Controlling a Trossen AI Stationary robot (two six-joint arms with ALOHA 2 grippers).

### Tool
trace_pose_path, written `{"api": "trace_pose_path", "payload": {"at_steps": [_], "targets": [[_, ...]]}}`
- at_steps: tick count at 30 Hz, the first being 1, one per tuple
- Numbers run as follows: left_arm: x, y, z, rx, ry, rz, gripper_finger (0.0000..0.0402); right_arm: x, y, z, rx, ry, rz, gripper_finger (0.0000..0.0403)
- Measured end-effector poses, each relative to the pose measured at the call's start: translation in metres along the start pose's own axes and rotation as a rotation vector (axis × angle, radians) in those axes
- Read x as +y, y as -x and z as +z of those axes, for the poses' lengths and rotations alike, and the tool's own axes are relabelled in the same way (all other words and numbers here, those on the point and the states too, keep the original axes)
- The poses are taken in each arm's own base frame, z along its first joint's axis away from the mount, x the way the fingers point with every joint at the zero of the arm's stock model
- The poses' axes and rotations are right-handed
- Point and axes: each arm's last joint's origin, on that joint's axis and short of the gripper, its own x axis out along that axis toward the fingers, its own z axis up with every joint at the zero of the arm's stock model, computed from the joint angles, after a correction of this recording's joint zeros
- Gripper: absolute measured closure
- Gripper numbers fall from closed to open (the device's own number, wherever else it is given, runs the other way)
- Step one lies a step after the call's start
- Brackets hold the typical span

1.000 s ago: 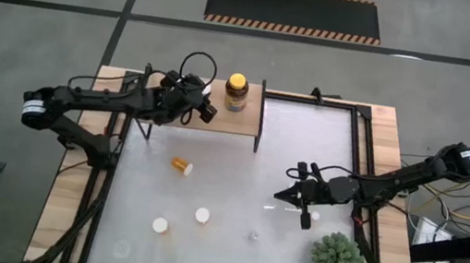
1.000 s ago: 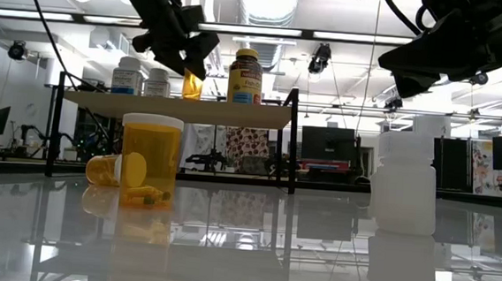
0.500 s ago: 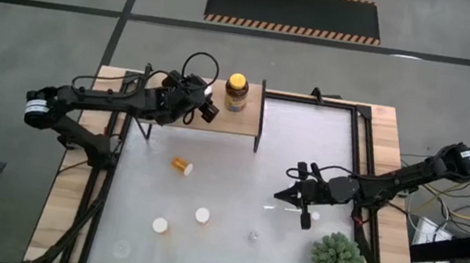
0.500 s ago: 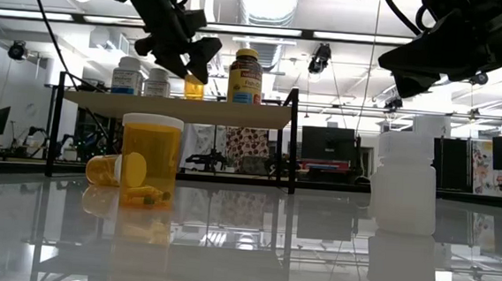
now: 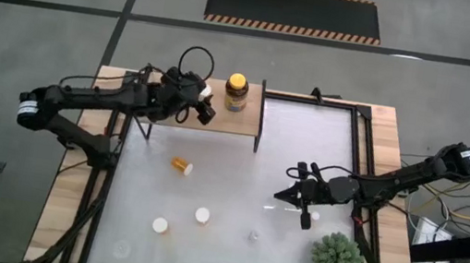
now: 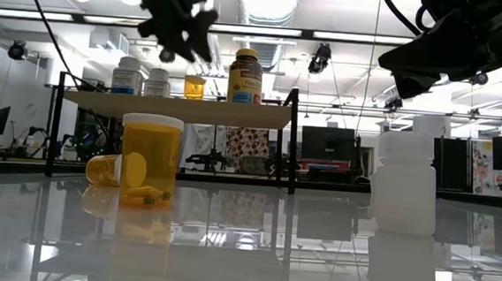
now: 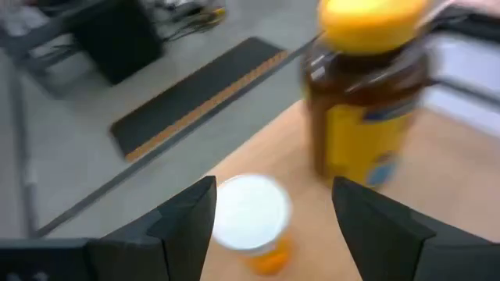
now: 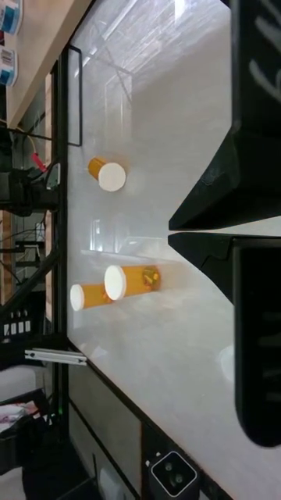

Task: Pick and place medicine bottles onto shelf by color
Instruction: Put the orange pill bottle on the shelf

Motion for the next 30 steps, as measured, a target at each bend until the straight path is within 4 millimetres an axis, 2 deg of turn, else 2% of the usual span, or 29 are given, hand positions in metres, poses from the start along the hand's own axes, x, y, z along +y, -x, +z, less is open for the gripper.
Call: {"api": "trace_pose_path", "payload": {"at_steps": [4, 9, 12, 17, 22, 26, 30], "targets": [[0.002, 0.025, 0.010, -0.023, 0.021, -0.166, 0.0163, 0.000, 0.000, 0.000, 0.000, 0.001, 0.000, 0.0394], [-0.016, 0.062, 0.006, -0.021, 0.023, -0.512, 0.0163, 0.000, 0.000, 0.000, 0.000, 0.002, 0.001, 0.0394], [-0.038, 0.085, -0.007, 0.004, 0.004, -0.642, 0.0163, 0.000, 0.000, 0.000, 0.000, 0.015, 0.001, 0.0394], [-0.078, 0.113, -0.044, 0.118, -0.136, -0.790, 0.0163, 0.000, 0.000, 0.000, 0.000, 0.032, 0.004, 0.0394], [-0.104, 0.117, -0.088, 0.290, -0.403, -0.713, 0.0163, 0.000, 0.000, 0.000, 0.000, 0.039, 0.004, 0.0394], [-0.111, 0.104, -0.117, 0.480, -0.564, -0.557, 0.0163, 0.000, 0.000, 0.000, 0.000, 0.031, 0.008, 0.0394], [-0.116, 0.089, -0.138, 0.531, -0.751, -0.365, 0.0164, 0.000, 0.000, 0.000, 0.000, 0.030, 0.008, 0.0394]]}}
